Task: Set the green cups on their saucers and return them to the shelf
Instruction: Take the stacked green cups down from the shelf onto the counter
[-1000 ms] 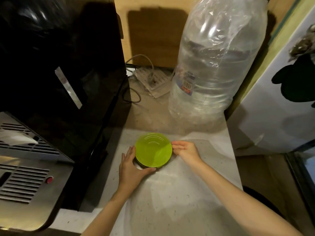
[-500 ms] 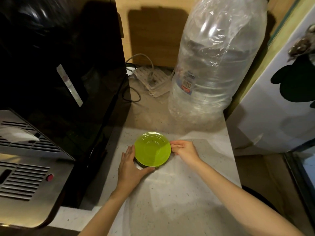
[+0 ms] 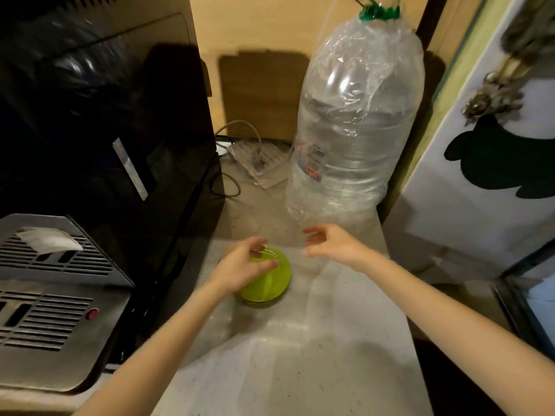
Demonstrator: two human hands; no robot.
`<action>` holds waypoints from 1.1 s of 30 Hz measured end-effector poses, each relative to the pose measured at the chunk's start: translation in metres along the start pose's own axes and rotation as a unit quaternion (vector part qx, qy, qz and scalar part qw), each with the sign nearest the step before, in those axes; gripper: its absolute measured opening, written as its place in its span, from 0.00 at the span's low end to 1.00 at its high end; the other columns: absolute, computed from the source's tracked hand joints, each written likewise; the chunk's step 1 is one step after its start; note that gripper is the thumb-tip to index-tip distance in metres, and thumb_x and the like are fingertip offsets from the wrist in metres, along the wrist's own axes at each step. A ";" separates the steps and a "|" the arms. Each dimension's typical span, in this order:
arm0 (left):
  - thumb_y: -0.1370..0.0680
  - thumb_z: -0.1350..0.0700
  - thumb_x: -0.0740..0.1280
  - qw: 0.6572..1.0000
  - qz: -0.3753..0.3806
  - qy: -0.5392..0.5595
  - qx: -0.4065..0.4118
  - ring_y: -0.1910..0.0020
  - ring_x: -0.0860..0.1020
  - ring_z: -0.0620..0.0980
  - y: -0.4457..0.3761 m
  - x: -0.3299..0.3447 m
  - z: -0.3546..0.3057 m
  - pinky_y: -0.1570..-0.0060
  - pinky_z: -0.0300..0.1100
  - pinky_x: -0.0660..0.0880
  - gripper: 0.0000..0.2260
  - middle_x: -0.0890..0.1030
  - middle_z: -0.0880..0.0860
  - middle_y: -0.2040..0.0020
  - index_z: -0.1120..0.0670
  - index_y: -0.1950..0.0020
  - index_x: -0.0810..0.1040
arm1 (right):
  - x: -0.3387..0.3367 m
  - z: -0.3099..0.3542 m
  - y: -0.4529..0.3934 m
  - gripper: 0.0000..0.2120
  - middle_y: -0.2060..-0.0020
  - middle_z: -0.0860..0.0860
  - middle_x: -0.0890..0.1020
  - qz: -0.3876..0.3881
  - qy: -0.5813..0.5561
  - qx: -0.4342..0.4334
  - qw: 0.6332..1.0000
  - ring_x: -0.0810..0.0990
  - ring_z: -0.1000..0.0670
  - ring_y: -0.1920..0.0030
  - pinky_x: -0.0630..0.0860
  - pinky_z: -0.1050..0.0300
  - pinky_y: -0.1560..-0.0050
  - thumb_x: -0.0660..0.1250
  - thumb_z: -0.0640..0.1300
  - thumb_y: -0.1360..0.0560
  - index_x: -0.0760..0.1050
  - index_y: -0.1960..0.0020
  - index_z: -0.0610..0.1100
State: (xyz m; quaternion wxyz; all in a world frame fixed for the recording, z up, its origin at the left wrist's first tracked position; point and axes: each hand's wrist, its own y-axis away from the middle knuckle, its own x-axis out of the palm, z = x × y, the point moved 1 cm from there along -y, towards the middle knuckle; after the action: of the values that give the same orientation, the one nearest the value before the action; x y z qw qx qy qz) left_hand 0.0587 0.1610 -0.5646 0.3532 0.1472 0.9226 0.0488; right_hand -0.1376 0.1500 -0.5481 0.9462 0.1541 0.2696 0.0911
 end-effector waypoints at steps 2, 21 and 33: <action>0.31 0.54 0.73 1.000 0.015 -0.003 0.022 0.49 0.79 0.50 -0.011 -0.014 -0.025 0.45 0.42 0.74 0.23 0.81 0.58 0.44 0.58 0.38 0.74 | -0.020 0.016 0.009 0.27 0.39 0.38 0.76 0.013 0.024 -0.007 1.000 0.75 0.41 0.39 0.73 0.61 0.49 0.70 0.35 0.31 0.67 0.33 0.38; 0.29 0.52 0.70 0.954 -0.018 -0.060 0.292 0.51 0.80 0.50 -0.018 -0.154 -0.316 0.50 0.42 0.74 0.19 0.82 0.56 0.46 0.57 0.41 0.77 | -0.229 0.212 0.144 0.24 0.49 0.52 0.82 -0.155 0.188 -0.212 0.946 0.81 0.55 0.49 0.76 0.60 0.48 0.71 0.46 0.30 0.69 0.36 0.48; 0.31 0.51 0.71 0.892 -0.162 -0.009 0.421 0.46 0.77 0.49 0.012 -0.237 -0.443 0.53 0.40 0.76 0.29 0.77 0.54 0.41 0.54 0.33 0.68 | -0.307 0.307 0.166 0.25 0.48 0.49 0.81 -0.315 0.226 -0.338 0.857 0.80 0.52 0.49 0.76 0.52 0.42 0.71 0.48 0.31 0.69 0.36 0.48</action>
State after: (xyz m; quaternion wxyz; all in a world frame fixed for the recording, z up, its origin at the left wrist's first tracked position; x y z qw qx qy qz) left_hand -0.0656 0.1055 -0.0809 0.2695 0.1313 0.8644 -0.4037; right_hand -0.2442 0.1523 -0.0954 0.8313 -0.2935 0.4626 -0.0941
